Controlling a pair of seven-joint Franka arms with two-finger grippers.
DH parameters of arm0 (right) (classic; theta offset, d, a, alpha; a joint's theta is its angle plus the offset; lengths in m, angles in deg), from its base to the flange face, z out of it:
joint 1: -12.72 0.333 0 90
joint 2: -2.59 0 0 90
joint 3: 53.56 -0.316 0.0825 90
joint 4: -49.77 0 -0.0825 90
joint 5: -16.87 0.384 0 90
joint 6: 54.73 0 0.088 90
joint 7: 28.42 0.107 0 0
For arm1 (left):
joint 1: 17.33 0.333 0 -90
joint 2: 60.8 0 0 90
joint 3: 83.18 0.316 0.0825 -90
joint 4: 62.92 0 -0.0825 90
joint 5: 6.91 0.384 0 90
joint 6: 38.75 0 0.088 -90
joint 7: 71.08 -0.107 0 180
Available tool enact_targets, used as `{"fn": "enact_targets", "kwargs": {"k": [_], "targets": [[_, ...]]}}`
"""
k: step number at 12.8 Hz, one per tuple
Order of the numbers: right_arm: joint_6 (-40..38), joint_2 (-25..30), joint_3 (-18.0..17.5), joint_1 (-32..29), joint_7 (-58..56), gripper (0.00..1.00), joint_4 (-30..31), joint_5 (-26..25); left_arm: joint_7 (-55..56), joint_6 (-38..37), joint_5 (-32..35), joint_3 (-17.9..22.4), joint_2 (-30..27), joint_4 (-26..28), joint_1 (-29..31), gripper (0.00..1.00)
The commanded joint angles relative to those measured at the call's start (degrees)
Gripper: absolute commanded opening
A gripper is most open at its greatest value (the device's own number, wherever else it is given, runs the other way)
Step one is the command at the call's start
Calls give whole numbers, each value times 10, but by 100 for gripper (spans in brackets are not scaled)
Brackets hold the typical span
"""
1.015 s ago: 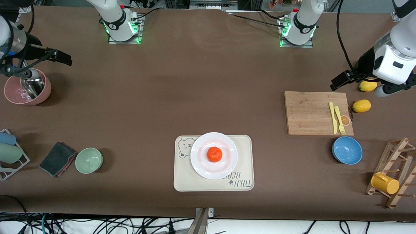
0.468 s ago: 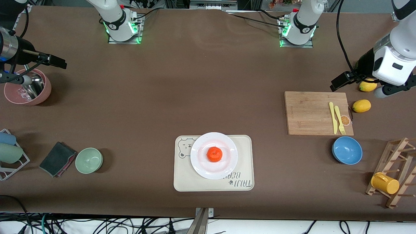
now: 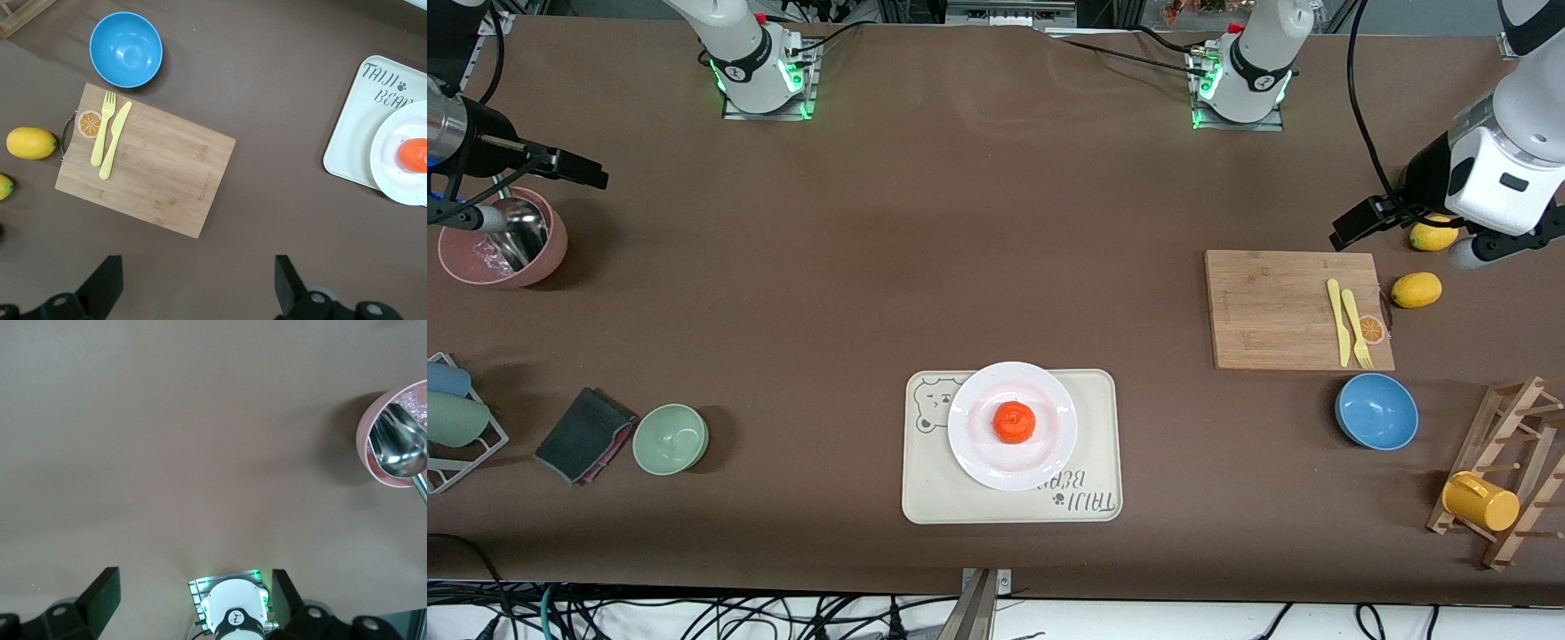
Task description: Place orange and plate with both arms
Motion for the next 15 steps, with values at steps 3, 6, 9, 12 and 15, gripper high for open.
{"fn": "enact_targets", "kwargs": {"k": [3, 6, 9, 12, 15], "targets": [[61, -9, -5, -25, -11, 100, -15, 9, 0, -6, -11, -2, 4, -11, 4, 100], [88, -14, -11, -23, -8, 100, -17, 7, 0, -6, -11, -1, 4, -11, 4, 100], [94, -14, -16, -33, -10, 100, -15, 8, 0, -6, -11, -1, 4, -10, 5, 100], [96, -14, -19, -33, -10, 100, -15, 4, 0, -7, -11, -1, 4, -10, 5, 100], [97, -14, -20, -32, -10, 100, -13, 3, 0, -7, -11, -1, 4, -10, 5, 100]]}}
